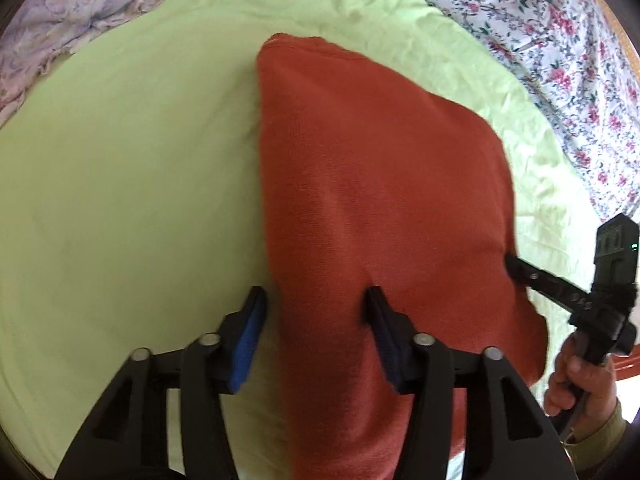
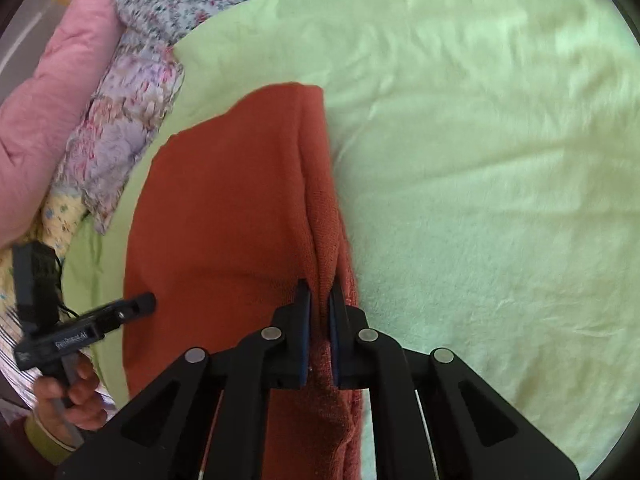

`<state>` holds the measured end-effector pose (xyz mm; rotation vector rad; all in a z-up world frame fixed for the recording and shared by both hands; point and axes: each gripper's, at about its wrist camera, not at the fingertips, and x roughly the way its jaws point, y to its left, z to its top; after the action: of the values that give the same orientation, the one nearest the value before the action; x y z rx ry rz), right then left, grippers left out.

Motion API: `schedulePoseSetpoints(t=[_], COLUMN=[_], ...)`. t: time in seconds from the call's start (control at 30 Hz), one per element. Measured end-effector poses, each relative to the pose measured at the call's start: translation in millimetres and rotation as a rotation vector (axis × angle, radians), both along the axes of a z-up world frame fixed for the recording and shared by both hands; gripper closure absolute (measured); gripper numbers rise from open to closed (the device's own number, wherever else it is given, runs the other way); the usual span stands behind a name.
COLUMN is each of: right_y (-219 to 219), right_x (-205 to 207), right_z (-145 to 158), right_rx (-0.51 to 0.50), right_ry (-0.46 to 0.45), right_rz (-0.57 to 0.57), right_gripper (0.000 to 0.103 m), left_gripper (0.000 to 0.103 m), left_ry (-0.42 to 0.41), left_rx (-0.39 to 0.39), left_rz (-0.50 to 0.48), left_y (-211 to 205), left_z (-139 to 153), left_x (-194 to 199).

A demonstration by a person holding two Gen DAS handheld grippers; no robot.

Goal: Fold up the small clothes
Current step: 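Press and square the folded sweater with both tools, then open them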

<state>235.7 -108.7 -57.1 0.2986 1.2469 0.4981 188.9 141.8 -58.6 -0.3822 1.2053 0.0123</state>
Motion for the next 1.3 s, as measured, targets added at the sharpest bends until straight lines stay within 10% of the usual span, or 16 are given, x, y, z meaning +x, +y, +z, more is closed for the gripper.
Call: schedulePoseSetpoints(t=[0.33,0.63,0.87,1.03,1.3], right_y=[-17.3,-18.9,-22.1,-19.5,-4.5], right_x=[-52.5,-89.0,-99.1,-115.9,-158.9], right_z=[66.1,-0.6,24.7,47.8,72.8], right_rx=[0.088,-0.084,-0.054,-0.033,-0.065], right_ry=[-0.1,0.019,-0.001,-0.033,-0.108], right_rz=[0.025,0.077,0.058,0.052,0.077], right_gripper=[0.089,0.093,0.09,0.064,0.06], left_gripper=[0.052,0.048,0.05,0.05,0.045], left_ry=[-0.019,0.073,0.059,0.029,-0.026], left_rx=[-0.023,0.071,0.082,0.084,0.142], left_rz=[-0.012,-0.069,-0.073,-0.082,-0.139], left_y=[-2.0,-26.1,-32.6,-39.0,-43.0], left_z=[34.6,-3.4,16.0,29.1,39.3], left_x=[-70.5,-106.9,-121.0,-141.4,-170.2])
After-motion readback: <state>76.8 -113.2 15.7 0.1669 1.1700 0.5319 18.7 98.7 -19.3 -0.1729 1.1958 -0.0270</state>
